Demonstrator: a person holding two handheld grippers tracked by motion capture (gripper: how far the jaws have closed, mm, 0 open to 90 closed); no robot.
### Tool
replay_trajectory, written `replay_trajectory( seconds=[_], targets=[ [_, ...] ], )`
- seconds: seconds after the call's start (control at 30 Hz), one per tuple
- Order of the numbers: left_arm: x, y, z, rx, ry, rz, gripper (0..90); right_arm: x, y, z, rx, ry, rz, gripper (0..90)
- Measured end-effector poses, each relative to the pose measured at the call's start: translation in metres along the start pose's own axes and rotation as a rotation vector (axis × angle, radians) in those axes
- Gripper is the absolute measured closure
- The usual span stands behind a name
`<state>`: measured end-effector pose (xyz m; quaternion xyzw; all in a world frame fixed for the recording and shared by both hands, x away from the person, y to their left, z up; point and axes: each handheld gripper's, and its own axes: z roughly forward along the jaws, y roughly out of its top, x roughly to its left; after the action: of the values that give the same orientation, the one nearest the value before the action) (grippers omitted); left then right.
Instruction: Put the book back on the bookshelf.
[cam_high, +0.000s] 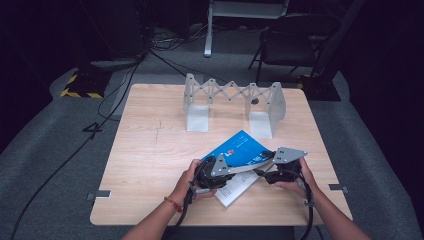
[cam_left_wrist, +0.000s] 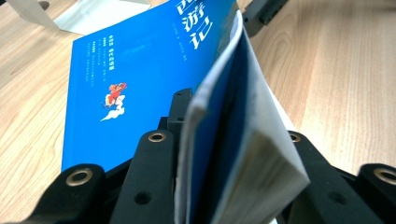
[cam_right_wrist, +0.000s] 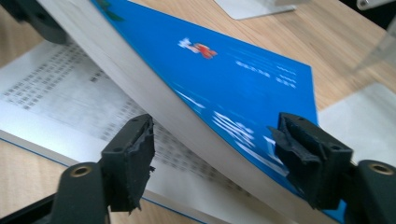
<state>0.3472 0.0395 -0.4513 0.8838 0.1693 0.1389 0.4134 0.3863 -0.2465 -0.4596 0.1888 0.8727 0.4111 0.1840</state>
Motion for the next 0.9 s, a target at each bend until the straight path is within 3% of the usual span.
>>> replay_trajectory(
  seconds=[0.13,0.37,0.47,0.53,0.57,0.67,0.77,0.9],
  targets=[
    [0.003,-0.006,-0.006,-0.010,-0.010,-0.007,70.6,-0.010,-0.009,0.002,0.008,-0.007,0.025,25.5],
    [0.007,-0.014,-0.013,-0.026,-0.029,-0.014,70.1,-0.010,-0.010,0.010,0.023,-0.016,0.032,22.7],
    [0.010,-0.016,-0.016,-0.034,-0.041,-0.017,70.0,-0.012,-0.013,0.014,0.053,-0.054,0.044,26.0],
    [0.011,-0.019,-0.018,-0.037,-0.050,-0.024,69.6,-0.018,-0.017,0.016,0.046,-0.039,0.081,29.2],
    [0.012,-0.019,-0.019,-0.041,-0.055,-0.023,69.3,-0.020,-0.018,0.016,0.035,-0.002,0.096,31.5],
    [0.014,-0.020,-0.022,-0.051,-0.067,-0.045,67.4,-0.015,-0.013,0.014,0.008,-0.032,0.024,38.0],
    [0.017,-0.020,-0.025,0.000,-0.083,-0.053,59.5,-0.011,-0.008,0.009,-0.028,-0.073,-0.003,41.5],
    [0.008,-0.019,-0.027,0.087,-0.012,-0.034,51.1,-0.007,-0.003,0.007,-0.034,-0.095,-0.025,42.7]
  ],
)
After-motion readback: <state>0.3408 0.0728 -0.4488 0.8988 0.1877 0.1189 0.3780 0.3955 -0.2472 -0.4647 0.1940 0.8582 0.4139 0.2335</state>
